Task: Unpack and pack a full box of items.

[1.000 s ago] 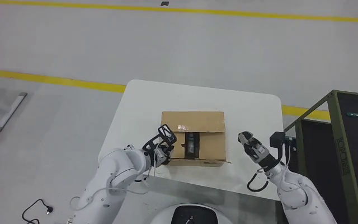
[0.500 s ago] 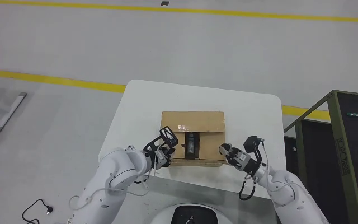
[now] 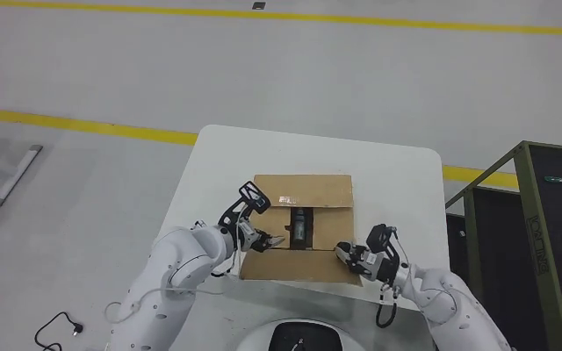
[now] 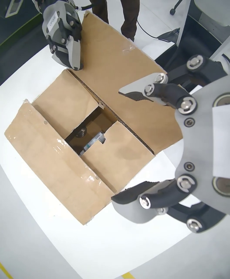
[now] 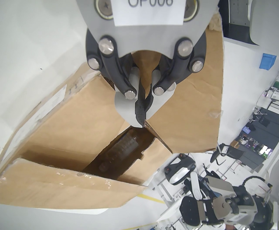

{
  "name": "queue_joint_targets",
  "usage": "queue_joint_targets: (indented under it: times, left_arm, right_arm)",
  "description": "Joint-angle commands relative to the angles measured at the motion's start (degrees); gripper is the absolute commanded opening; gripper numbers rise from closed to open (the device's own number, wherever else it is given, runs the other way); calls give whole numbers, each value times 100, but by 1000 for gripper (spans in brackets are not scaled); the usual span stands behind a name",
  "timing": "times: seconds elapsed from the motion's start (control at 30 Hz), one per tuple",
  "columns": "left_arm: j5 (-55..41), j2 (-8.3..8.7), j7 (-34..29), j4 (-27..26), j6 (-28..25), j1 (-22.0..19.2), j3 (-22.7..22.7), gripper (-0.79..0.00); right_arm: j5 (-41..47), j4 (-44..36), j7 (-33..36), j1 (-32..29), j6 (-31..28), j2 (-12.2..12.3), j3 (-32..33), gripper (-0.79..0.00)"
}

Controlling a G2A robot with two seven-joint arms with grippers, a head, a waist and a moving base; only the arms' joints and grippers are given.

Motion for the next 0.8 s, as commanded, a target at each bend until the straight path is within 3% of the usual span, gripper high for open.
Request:
queue_joint_targets:
  times: [0.0,0.43,0.77]
  left_arm:
    - [-1,8,46,6,21,-2,10,0]
    - [5,52,250,90,220,-30,81,0]
    - [48,75,427,148,400,-59,163,0]
  right_arm:
    - [-186,1,-36,21,-17,2,-50,-785]
    - [-941,262,-692,162,117,-48,-482,-785]
    - [-758,404,-1126,257,34,-58,-520,-785]
